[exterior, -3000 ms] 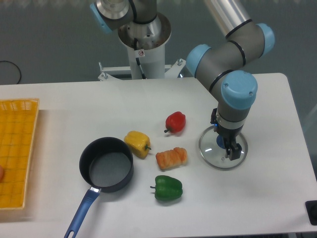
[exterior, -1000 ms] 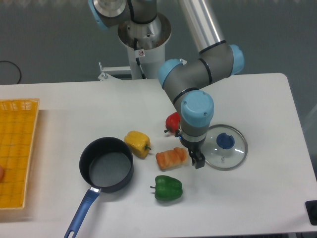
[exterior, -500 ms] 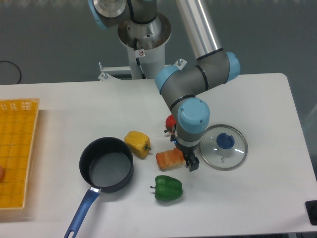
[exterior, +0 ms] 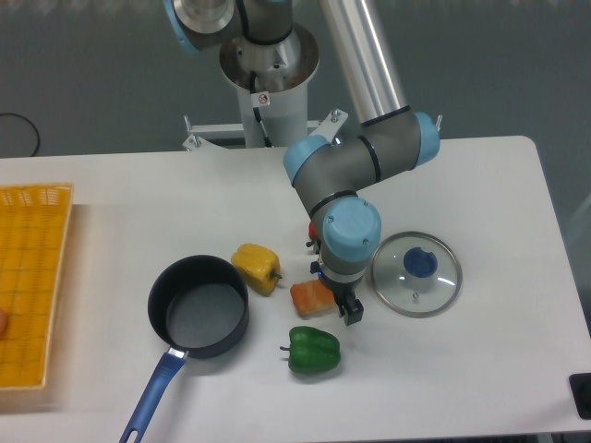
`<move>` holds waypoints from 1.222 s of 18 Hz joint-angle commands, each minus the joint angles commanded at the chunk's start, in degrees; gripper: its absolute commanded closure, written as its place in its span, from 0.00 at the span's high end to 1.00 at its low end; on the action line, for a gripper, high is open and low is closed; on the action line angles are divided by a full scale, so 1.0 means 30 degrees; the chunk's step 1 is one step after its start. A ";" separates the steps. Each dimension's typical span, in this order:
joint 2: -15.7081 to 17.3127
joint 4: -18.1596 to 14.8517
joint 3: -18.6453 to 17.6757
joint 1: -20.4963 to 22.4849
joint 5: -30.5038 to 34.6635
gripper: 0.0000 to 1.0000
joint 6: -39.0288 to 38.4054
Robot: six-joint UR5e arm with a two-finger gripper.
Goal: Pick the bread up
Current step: 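Close the gripper on the bread roll and lift it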
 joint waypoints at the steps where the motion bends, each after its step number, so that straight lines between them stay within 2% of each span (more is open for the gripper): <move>1: 0.0000 0.0088 -0.0088 0.0029 0.0029 0.93 0.0029; 2: -0.0029 0.0147 -0.0147 0.0000 0.0029 0.92 0.0030; 3: -0.0029 0.0177 -0.0148 0.0000 0.0377 0.81 0.0030; 8: 0.0058 0.0177 -0.0148 0.0029 0.0586 0.50 0.0030; 9: 0.0059 0.0177 -0.0148 0.0029 0.0586 0.38 -0.0115; 10: 0.0088 0.0177 -0.0177 0.0029 0.0586 0.34 -0.0146; 15: 0.0176 0.0206 -0.0148 0.0058 0.0586 0.21 -0.0175; 22: 0.1228 -0.0085 -0.0177 0.0146 0.0615 0.21 -0.0117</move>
